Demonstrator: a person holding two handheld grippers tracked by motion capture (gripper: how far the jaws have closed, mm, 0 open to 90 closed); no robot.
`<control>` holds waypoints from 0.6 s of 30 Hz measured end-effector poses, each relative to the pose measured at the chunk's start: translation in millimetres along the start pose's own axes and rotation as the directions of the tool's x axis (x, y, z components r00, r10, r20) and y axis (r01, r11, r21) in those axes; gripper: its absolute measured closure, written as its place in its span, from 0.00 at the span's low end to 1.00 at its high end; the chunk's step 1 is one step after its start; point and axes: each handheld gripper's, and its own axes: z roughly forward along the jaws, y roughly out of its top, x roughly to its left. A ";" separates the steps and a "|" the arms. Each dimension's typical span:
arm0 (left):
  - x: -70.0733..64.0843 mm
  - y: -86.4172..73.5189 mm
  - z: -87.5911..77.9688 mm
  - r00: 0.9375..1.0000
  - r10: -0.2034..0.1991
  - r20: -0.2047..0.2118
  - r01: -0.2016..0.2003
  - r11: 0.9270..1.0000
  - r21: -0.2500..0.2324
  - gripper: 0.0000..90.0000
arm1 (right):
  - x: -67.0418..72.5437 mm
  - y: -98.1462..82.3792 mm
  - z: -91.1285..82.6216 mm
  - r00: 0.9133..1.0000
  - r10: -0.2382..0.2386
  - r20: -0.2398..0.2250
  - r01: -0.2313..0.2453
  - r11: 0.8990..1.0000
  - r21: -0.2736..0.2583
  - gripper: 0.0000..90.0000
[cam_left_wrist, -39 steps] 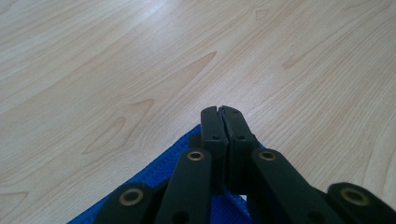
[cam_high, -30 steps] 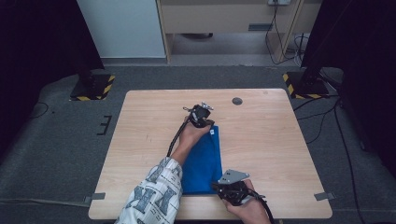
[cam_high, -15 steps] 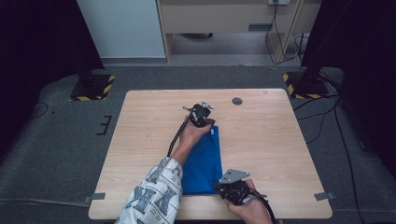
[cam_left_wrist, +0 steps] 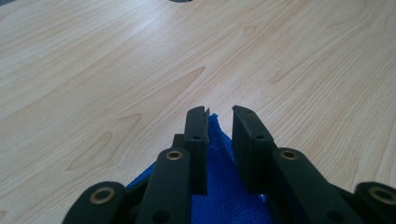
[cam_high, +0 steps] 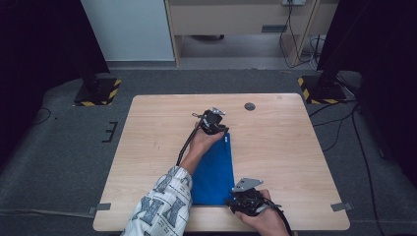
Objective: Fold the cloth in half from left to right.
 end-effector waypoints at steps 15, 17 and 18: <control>-0.3 -6.0 -22.5 1.000 0.030 0.006 -0.030 0.999 -0.038 0.37 | -16.5 11.7 2.1 0.999 0.002 0.049 0.000 0.999 -0.047 0.20; 0.6 -6.4 -25.6 0.999 0.033 0.013 -0.033 0.999 -0.040 0.31 | -19.5 14.9 4.1 0.999 0.010 0.049 -0.007 0.999 -0.050 0.17; 0.1 -6.1 -28.5 0.999 0.036 0.012 -0.036 0.999 -0.041 0.29 | -20.7 16.4 5.0 0.998 0.014 0.055 -0.011 0.998 -0.058 0.14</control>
